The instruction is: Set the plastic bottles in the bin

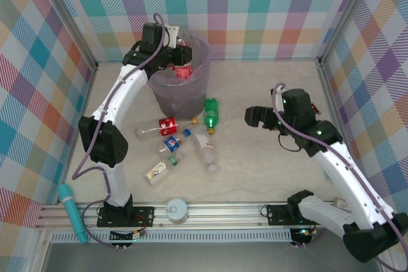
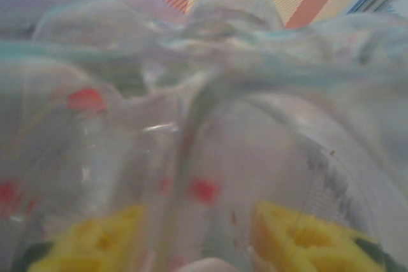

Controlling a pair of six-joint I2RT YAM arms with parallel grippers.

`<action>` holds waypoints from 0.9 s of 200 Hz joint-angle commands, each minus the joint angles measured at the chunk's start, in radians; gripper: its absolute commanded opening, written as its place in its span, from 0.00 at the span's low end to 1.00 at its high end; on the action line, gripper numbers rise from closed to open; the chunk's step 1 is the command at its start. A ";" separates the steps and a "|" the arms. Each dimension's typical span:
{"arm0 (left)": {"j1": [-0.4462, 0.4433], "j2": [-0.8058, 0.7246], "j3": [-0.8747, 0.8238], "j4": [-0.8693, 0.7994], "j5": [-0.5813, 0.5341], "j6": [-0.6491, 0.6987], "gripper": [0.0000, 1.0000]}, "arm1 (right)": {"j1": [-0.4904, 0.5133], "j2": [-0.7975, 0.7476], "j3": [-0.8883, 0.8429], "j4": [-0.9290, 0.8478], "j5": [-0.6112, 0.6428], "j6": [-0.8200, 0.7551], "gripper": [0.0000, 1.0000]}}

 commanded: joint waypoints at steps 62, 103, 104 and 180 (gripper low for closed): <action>-0.027 0.089 0.074 -0.214 0.013 0.075 0.24 | -0.003 -0.034 -0.233 0.068 -0.082 -0.050 0.95; -0.029 0.047 0.050 -0.145 0.034 0.038 0.64 | -0.003 -0.009 -0.303 0.132 -0.142 -0.040 0.95; -0.029 0.047 0.053 -0.145 0.033 0.038 0.64 | -0.004 -0.009 -0.303 0.130 -0.143 -0.041 0.95; -0.005 -0.074 0.169 -0.148 -0.041 0.041 1.00 | -0.003 -0.073 -0.426 0.157 -0.250 0.011 0.95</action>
